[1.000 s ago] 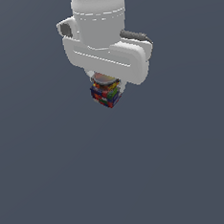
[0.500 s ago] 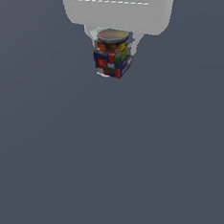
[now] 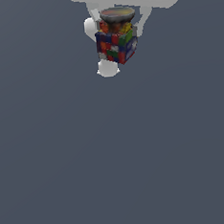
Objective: Pick up the object and move it to a goal position.
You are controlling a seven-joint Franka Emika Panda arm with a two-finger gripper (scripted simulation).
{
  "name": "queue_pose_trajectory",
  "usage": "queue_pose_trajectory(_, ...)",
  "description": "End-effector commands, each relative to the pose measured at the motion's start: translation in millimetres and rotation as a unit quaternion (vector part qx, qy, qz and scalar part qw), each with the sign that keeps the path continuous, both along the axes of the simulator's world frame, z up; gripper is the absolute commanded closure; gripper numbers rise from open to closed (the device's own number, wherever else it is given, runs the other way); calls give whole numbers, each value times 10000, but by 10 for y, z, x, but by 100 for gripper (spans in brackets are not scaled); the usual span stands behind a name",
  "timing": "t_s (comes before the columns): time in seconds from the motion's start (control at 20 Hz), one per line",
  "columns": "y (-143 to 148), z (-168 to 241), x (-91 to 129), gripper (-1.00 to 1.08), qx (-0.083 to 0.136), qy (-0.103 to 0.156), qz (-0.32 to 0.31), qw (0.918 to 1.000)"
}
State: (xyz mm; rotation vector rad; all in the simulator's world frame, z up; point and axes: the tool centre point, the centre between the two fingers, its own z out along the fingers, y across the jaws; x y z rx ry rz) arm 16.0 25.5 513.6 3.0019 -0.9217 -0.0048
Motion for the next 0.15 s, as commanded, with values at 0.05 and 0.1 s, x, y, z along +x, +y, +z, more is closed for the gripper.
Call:
queue_pose_trajectory(0.05, 8, 54, -4, 108, 1, -16, -1, 10000)
queue_pose_trajectory(0.1, 8, 55, -4, 108, 1, -16, -1, 10000)
